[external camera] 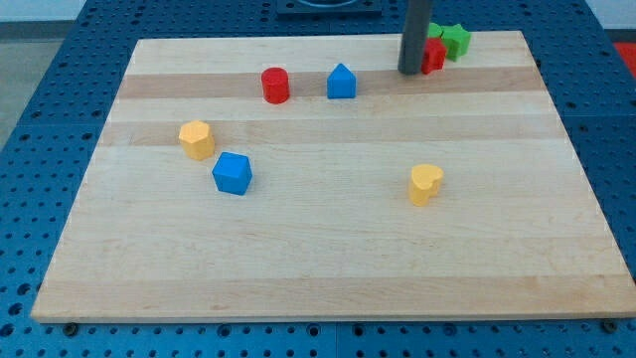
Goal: Push the red circle into the blue triangle
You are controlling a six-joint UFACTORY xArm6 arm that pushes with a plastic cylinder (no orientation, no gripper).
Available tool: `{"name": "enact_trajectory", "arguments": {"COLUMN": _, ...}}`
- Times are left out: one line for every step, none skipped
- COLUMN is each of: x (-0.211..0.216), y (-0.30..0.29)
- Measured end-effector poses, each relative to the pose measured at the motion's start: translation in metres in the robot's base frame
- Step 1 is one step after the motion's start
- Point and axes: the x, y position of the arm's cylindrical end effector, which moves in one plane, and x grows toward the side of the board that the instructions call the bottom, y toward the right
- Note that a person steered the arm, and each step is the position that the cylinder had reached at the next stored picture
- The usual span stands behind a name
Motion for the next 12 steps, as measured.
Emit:
{"name": "enact_trajectory", "arguments": {"x": 0.0, "y": -0.041}}
{"name": "enact_trajectory", "arguments": {"x": 0.0, "y": -0.084}}
{"name": "enact_trajectory", "arguments": {"x": 0.0, "y": -0.128}}
{"name": "enact_trajectory", "arguments": {"x": 0.0, "y": -0.169}}
{"name": "enact_trajectory", "arguments": {"x": 0.003, "y": -0.203}}
{"name": "enact_trajectory", "arguments": {"x": 0.015, "y": -0.227}}
{"name": "enact_trajectory", "arguments": {"x": 0.028, "y": -0.249}}
{"name": "enact_trajectory", "arguments": {"x": 0.05, "y": -0.25}}
{"name": "enact_trajectory", "arguments": {"x": 0.058, "y": -0.244}}
{"name": "enact_trajectory", "arguments": {"x": 0.042, "y": -0.229}}
{"name": "enact_trajectory", "arguments": {"x": 0.033, "y": -0.202}}
{"name": "enact_trajectory", "arguments": {"x": 0.046, "y": -0.18}}
